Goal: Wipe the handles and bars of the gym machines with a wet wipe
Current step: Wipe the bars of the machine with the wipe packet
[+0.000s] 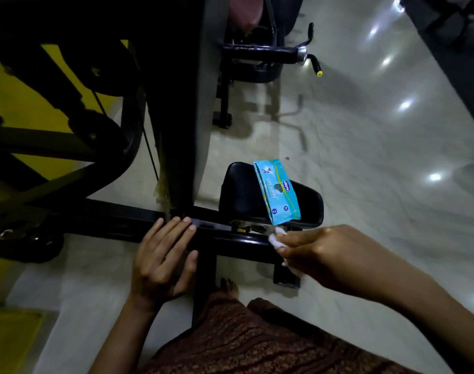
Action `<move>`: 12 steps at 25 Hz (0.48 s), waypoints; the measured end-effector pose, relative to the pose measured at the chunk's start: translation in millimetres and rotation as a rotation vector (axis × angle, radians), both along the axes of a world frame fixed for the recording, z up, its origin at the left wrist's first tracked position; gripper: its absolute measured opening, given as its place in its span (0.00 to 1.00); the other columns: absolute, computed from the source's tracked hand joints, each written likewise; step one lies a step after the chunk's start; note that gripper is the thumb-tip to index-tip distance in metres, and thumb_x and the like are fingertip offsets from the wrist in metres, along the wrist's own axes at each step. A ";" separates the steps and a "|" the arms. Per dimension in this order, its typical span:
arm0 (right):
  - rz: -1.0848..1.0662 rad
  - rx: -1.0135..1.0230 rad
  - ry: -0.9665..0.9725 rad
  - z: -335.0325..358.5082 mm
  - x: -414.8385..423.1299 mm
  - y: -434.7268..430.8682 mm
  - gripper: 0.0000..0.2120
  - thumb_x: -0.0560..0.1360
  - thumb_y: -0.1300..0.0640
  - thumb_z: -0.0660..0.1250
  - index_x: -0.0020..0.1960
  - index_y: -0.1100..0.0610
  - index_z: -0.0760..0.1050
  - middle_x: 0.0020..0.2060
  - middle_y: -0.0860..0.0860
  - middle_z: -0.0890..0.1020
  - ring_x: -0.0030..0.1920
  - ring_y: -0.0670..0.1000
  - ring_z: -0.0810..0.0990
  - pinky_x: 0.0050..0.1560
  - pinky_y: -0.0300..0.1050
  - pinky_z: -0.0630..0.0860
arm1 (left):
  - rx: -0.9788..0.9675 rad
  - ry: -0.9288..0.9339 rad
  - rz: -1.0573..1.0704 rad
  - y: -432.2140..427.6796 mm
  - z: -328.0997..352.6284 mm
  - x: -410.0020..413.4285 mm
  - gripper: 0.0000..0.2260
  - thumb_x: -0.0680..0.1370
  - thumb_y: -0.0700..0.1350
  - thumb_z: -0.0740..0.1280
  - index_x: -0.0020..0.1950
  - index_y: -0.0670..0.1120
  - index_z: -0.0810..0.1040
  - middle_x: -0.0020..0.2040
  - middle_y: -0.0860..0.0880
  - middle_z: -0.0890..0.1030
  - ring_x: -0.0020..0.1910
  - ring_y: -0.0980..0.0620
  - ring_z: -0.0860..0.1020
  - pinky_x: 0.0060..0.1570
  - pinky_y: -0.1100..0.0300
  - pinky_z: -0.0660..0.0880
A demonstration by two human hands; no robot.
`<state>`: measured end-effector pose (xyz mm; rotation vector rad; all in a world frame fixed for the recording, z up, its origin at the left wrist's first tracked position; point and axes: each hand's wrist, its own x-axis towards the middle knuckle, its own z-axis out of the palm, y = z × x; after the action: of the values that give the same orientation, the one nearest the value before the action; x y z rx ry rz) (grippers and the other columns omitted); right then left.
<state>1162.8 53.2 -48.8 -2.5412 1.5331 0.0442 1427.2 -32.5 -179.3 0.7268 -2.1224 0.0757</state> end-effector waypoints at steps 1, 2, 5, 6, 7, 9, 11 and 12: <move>-0.023 0.005 -0.030 9.0 -0.7 -3.5 0.12 0.71 0.54 0.67 0.53 0.53 0.79 0.50 0.48 0.83 0.46 0.50 0.84 0.31 0.46 0.80 | -0.001 0.009 0.011 -1.0 1.2 2.1 0.14 0.77 0.43 0.60 0.58 0.37 0.74 0.56 0.39 0.78 0.59 0.45 0.75 0.64 0.48 0.68; -0.043 -0.008 -0.126 13.8 3.5 -8.2 0.11 0.73 0.51 0.64 0.51 0.54 0.79 0.48 0.49 0.83 0.47 0.51 0.83 0.34 0.48 0.80 | -0.002 0.020 0.027 -2.5 2.4 4.4 0.13 0.77 0.43 0.60 0.58 0.38 0.74 0.56 0.39 0.78 0.59 0.45 0.75 0.64 0.48 0.68; -0.027 -0.138 -0.387 4.9 53.2 -40.2 0.19 0.77 0.49 0.57 0.59 0.58 0.77 0.57 0.52 0.81 0.55 0.50 0.80 0.50 0.44 0.78 | -0.002 0.038 0.083 -8.5 1.8 13.3 0.14 0.77 0.43 0.60 0.59 0.38 0.73 0.57 0.39 0.78 0.60 0.45 0.75 0.63 0.47 0.68; -0.002 -0.137 -0.399 -9.6 74.7 -52.2 0.21 0.77 0.49 0.55 0.62 0.59 0.75 0.61 0.53 0.78 0.57 0.51 0.79 0.52 0.44 0.77 | 0.002 0.042 0.109 -10.7 0.1 18.4 0.14 0.77 0.44 0.60 0.59 0.38 0.73 0.57 0.39 0.77 0.60 0.45 0.74 0.63 0.47 0.68; 0.007 -0.073 -0.368 -21.6 93.3 -59.3 0.24 0.77 0.48 0.53 0.64 0.60 0.73 0.63 0.54 0.76 0.58 0.53 0.79 0.50 0.47 0.79 | 0.007 0.047 0.139 -13.2 -2.2 23.2 0.14 0.77 0.44 0.60 0.59 0.39 0.73 0.57 0.39 0.78 0.60 0.46 0.74 0.63 0.47 0.69; 0.052 0.040 -0.300 -45.3 98.5 -62.3 0.24 0.76 0.47 0.51 0.64 0.59 0.72 0.60 0.55 0.78 0.52 0.57 0.81 0.40 0.53 0.81 | 0.020 0.056 0.218 -18.4 -7.1 35.3 0.14 0.77 0.44 0.60 0.59 0.39 0.73 0.57 0.39 0.78 0.60 0.46 0.75 0.62 0.46 0.69; 0.079 0.134 -0.232 -47.9 79.8 -66.7 0.16 0.77 0.48 0.56 0.61 0.53 0.71 0.52 0.54 0.82 0.45 0.57 0.83 0.38 0.52 0.80 | 0.033 0.060 0.288 -25.6 -8.9 51.1 0.14 0.77 0.45 0.60 0.59 0.38 0.74 0.55 0.39 0.79 0.59 0.46 0.75 0.61 0.46 0.70; 0.098 0.165 -0.171 -40.2 70.8 -71.0 0.11 0.79 0.49 0.56 0.58 0.51 0.72 0.47 0.53 0.82 0.43 0.56 0.82 0.40 0.52 0.80 | 0.035 0.047 0.298 -29.0 -9.1 58.9 0.14 0.78 0.45 0.59 0.59 0.38 0.74 0.55 0.38 0.80 0.59 0.46 0.75 0.61 0.47 0.70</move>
<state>1233.6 -17.9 -89.0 -2.4190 1.2869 -0.0325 1486.1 -61.5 -188.4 1.0512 -1.9617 0.1803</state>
